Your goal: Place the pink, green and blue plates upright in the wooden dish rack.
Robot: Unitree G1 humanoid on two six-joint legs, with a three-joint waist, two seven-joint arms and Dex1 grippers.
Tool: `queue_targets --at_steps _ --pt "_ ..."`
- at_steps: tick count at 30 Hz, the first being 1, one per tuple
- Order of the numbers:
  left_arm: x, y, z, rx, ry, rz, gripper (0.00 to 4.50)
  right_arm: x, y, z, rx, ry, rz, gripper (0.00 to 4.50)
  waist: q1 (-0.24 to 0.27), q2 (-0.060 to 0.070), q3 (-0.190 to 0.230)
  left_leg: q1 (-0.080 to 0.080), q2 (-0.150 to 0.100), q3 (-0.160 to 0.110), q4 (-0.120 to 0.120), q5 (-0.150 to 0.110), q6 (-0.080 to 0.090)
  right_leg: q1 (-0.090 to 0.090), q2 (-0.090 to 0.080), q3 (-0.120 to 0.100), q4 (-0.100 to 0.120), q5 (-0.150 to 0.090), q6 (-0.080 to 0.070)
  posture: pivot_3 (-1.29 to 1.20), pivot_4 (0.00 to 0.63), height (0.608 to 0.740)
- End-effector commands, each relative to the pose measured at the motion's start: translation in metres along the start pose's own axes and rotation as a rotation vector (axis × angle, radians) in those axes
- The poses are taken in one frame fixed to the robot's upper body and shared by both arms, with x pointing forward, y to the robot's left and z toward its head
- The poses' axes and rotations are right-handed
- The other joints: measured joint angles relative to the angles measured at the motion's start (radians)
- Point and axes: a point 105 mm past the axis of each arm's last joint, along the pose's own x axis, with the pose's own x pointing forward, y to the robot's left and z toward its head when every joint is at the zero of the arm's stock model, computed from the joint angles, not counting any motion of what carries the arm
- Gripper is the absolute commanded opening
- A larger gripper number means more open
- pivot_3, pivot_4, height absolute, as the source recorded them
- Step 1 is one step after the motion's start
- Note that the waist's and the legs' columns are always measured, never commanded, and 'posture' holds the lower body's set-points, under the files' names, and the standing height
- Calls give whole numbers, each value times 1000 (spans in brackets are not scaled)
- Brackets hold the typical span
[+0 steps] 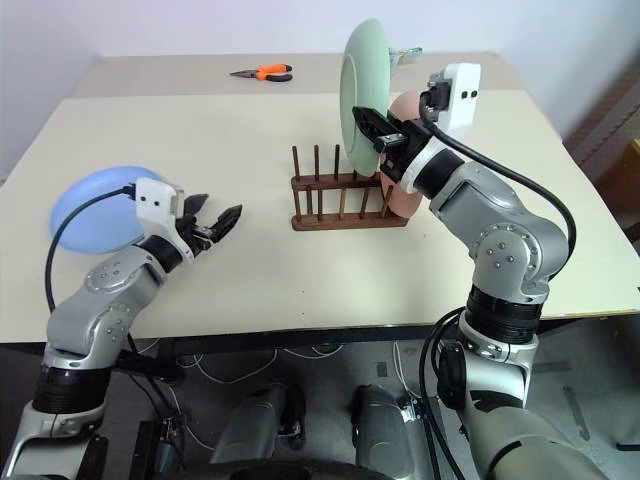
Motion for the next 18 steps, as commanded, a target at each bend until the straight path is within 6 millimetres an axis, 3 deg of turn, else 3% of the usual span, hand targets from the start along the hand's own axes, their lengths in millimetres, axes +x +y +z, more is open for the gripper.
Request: queue_targets --at_steps 1,6,7,10,13,16,18 --pt "-2 -2 11 23 -49 -5 3728 -3 9 10 18 -27 10 0 -1 0 0 0 0 0 0 0 0 0 0 0 0 0 0 0 150 740" --pt "-3 0 9 18 -45 7 3728 2 7 -2 19 50 -6 0 -2 0 0 0 0 0 0 0 1 0 1 0 0 0 0 0 150 740" --pt "-4 1 9 14 -44 12 3782 3 6 -3 2 59 -9 837 -2 0 0 0 0 0 0 0 1 0 1 0 0 0 0 0 150 740" --pt "-5 4 7 -4 -38 24 4500 7 8 -1 -178 81 -8 2227 -1 0 0 0 0 1 0 0 1 0 1 0 0 0 0 0 150 740" --pt "-6 8 7 -35 -48 53 4500 10 10 -2 -477 94 1 3744 -1 0 0 -1 0 1 1 0 2 -1 1 0 0 0 0 0 150 740" --pt "-8 46 29 -190 -161 306 4500 12 12 8 -762 42 12 3744 0 0 0 -1 0 1 1 0 2 -1 1 0 0 0 1 0 150 740" --pt "-16 73 44 -287 -247 504 4500 13 14 17 -838 -17 14 3744 2 -2 0 -2 0 0 3 0 2 -1 1 0 0 0 1 0 150 740"
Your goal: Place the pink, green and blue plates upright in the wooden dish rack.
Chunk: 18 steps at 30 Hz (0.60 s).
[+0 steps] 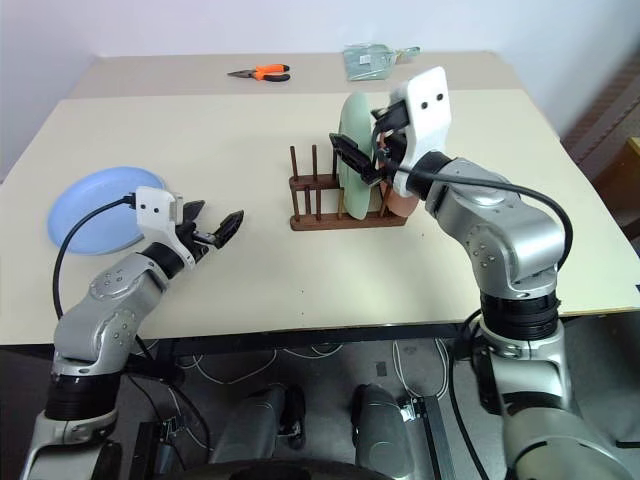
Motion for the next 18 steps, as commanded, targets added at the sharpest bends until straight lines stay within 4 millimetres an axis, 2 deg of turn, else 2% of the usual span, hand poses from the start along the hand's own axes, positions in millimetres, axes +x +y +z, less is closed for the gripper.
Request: queue_targets --at_steps 1,3,6,7,8,9,11,13,16,18 --pt "-8 52 51 -121 -204 374 4500 -1 -7 32 -164 -162 -39 3744 0 -2 0 -1 0 -1 1 0 0 0 0 0 0 0 0 0 150 740" --pt "-24 88 58 -165 -233 668 4500 -2 -12 44 -199 -230 -63 3744 -2 -2 0 -1 0 -1 1 0 0 0 0 0 0 0 0 0 150 740" --pt "-43 115 50 -171 -165 924 4500 -3 -13 53 -209 -282 -52 3744 -3 -2 0 -1 0 0 1 0 0 0 0 -1 0 0 0 0 150 740" --pt "-46 121 39 -201 -100 964 4500 -4 -7 56 -187 -306 -10 3744 -1 -2 0 -1 0 0 1 0 0 0 0 -1 0 0 0 0 150 740" --pt "-48 125 30 -215 -39 989 4500 -4 -1 58 -175 -321 27 4287 0 -2 -1 -1 0 0 1 0 0 0 0 -1 0 0 0 0 150 740" --pt "-50 127 24 -244 -3 1003 4500 -5 5 58 -171 -329 66 4472 2 -2 0 -1 0 0 1 0 0 1 0 -1 0 0 0 0 150 740" --pt "-51 130 16 -268 45 1009 4500 -6 15 55 -164 -325 112 4472 10 -3 0 -1 0 -1 2 0 0 1 0 -2 0 0 0 0 150 740" --pt "-50 131 -1 -364 121 981 4500 -7 27 50 -155 -317 165 4472 18 -4 -1 -1 0 -1 2 0 0 1 0 -2 0 0 0 0 150 740" --pt "-46 131 -11 -459 159 931 3726 -8 38 45 -150 -306 203 4500 21 -4 -1 -1 0 -1 2 0 0 1 0 -2 0 0 0 0 150 740" --pt "-39 129 -2 -452 128 879 2702 -9 45 39 -164 -285 224 4500 23 -4 -1 -1 0 -1 2 0 0 1 0 -2 0 0 0 0 150 740"
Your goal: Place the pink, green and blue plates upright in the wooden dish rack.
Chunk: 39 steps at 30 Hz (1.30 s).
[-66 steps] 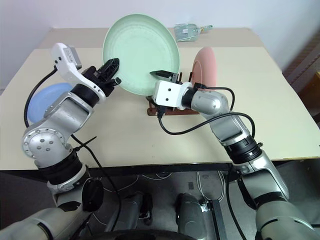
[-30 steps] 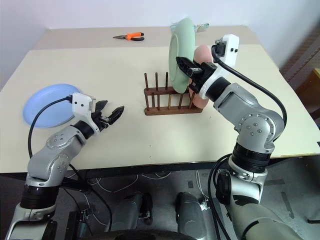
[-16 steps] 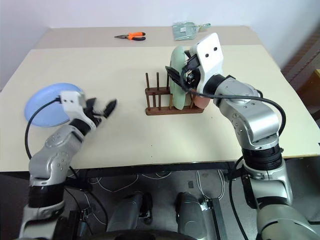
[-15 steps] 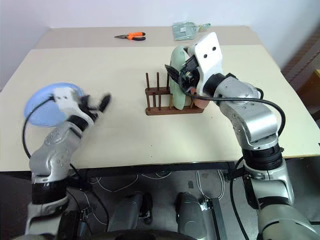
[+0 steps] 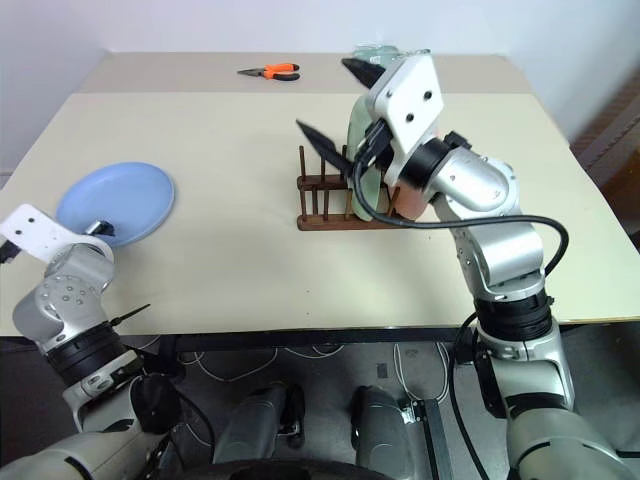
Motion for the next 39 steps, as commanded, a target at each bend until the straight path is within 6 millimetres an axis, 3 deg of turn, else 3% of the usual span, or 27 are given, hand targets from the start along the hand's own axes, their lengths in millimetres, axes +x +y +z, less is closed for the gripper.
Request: queue_targets --at_steps 1,5,9,14,19,24,26,30,33,36,38,39 --pt "-4 -23 10 -13 -25 -139 2136 -1 12 7 -49 -16 45 4500 0 0 0 0 0 0 0 0 0 0 0 0 0 0 0 0 150 740" --pt "-27 -64 38 43 -206 -352 74 -2 21 -4 -115 29 95 4500 0 0 0 0 0 0 0 0 0 0 0 0 0 0 0 0 150 740" --pt "-86 -123 67 101 -435 -630 26 6 33 -14 -227 61 158 4500 -2 -1 0 0 0 0 0 0 -1 0 0 0 0 0 0 0 150 740" --pt "-134 -166 54 105 -412 -852 26 30 44 -17 -372 30 193 4500 -8 -1 0 0 0 0 0 1 -1 0 1 0 0 0 0 0 150 740" --pt "-165 -184 36 102 -327 -966 26 51 41 -28 -527 46 193 4500 -24 -1 0 1 0 0 0 1 -2 0 1 0 0 0 0 0 150 740" --pt "-179 -186 18 87 -240 -1013 26 60 32 -37 -616 63 164 4500 -25 -1 0 1 0 0 0 2 -2 0 1 0 0 0 0 0 150 740" --pt "-180 -184 16 59 -215 -1011 0 59 31 -40 -626 69 168 3739 -23 -1 0 1 0 0 0 2 -2 0 1 0 0 0 0 0 150 740" --pt "-183 -183 13 73 -193 -1043 0 57 28 -42 -642 72 158 1715 -25 -1 0 1 0 -1 0 2 -2 1 1 0 0 0 0 0 150 740" --pt "-183 -180 19 7 -180 -1083 1015 56 25 -38 -657 57 131 134 -25 -1 0 1 0 -1 0 2 -2 1 2 0 0 0 0 0 150 740" --pt "-177 -172 57 -204 -248 -1086 2527 57 24 -31 -672 31 119 0 -25 0 0 1 0 -1 0 2 -2 1 1 0 0 0 0 0 150 740" --pt "-147 -148 88 -229 -375 -923 3538 58 26 -17 -603 -28 105 0 -28 0 1 1 0 -1 0 2 -3 1 2 0 0 0 0 0 150 740" --pt "-135 -137 99 -213 -428 -854 3538 58 27 -10 -570 -55 100 0 -33 0 1 1 1 -1 0 2 -3 0 2 1 0 0 0 0 150 740"
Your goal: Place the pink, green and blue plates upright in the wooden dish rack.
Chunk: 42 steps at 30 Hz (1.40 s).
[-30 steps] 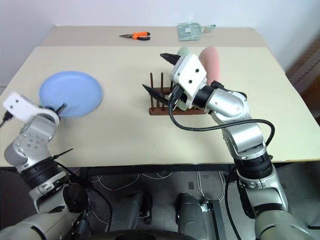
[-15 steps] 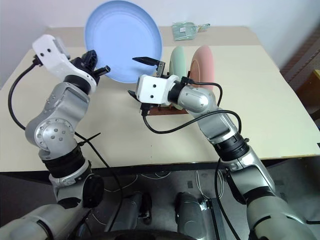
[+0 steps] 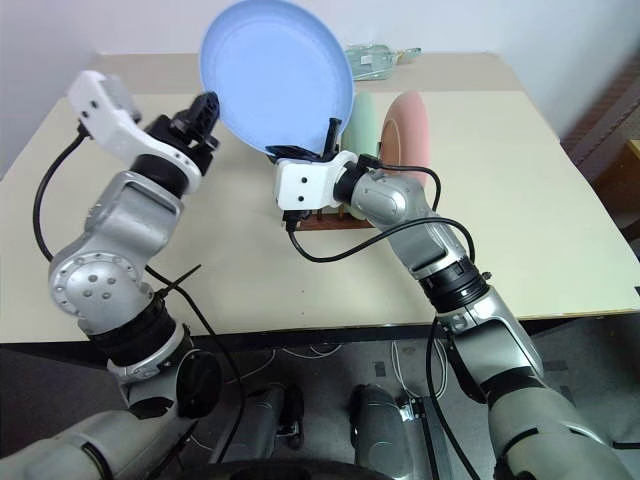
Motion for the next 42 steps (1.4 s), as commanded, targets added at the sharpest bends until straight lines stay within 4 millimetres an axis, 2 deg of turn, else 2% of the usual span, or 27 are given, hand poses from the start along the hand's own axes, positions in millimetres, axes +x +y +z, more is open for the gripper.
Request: queue_targets --at_steps 1,3,4,6,7,9,11,14,17,23,29,33,39,41,42 --pt "-2 50 56 155 -211 184 3538 -6 -37 38 101 -160 -139 0 -7 1 0 1 0 0 -1 0 -1 0 1 0 0 0 0 0 150 740" --pt "-3 70 59 340 -197 226 3538 -11 -49 52 250 -239 -181 0 -9 2 0 2 1 1 -2 1 -1 0 3 1 0 0 0 0 150 740" --pt "-4 82 48 471 -145 237 3538 -16 -57 62 379 -301 -198 0 -4 2 0 2 1 1 -4 1 -2 0 3 1 1 0 0 0 150 740" --pt "-6 95 31 596 -72 233 3538 -23 -63 71 532 -363 -196 0 7 1 0 2 1 1 -4 1 -2 1 3 0 1 0 0 0 150 740" --pt "-7 98 26 620 -53 229 3538 -24 -64 72 575 -372 -192 0 13 0 0 2 0 0 -3 1 -2 2 3 0 1 0 0 0 150 740" --pt "-16 108 -15 667 88 175 3538 -34 -59 78 857 -430 -114 0 24 -1 -1 2 0 -1 -2 0 -2 4 2 0 -1 0 0 0 150 740" --pt "-25 111 -43 669 178 131 3538 -40 -59 82 1051 -474 -78 0 27 -1 -1 2 -1 -2 -2 -2 -3 4 0 0 -1 0 -1 0 150 740" --pt "-34 107 -67 648 252 62 3538 -43 -63 75 1271 -479 -88 0 20 -1 -1 2 -1 -2 -2 -3 -3 1 -2 1 -1 0 -1 0 150 740" --pt "-40 104 -82 654 301 5 3538 -42 -59 69 1396 -453 -79 0 6 0 -1 1 0 -1 -3 -2 -3 -1 -2 1 0 0 -1 0 150 740" --pt "-44 103 -87 644 321 -25 3538 -39 -52 57 1563 -404 -105 0 -2 1 -1 1 0 1 -4 0 -1 -3 -1 1 2 0 -1 0 150 740" --pt "-54 96 -93 644 363 -112 3538 -34 -46 31 1702 -312 -169 0 1 1 -1 1 0 2 -3 -1 1 -2 -1 1 1 0 -1 0 150 740" --pt "-60 85 -98 621 384 -188 3538 -31 -46 14 1736 -261 -218 0 0 1 -1 0 0 2 -3 -1 1 -2 -1 1 1 0 -1 0 150 740" --pt "-62 80 -102 612 397 -215 3538 -24 -45 1 1765 -210 -250 0 -1 1 -1 0 0 2 -3 -1 1 -3 -1 1 2 0 -1 0 150 740" --pt "-63 78 -103 609 399 -223 3594 -24 -47 0 1707 -192 -254 641 -1 1 -1 0 0 2 -3 -1 1 -3 -1 1 2 0 -1 0 150 740" --pt "-64 77 -103 607 401 -229 3594 -24 -48 4 1612 -177 -243 940 0 1 -1 0 0 2 -3 -1 1 -3 -1 1 2 0 -1 0 150 740"
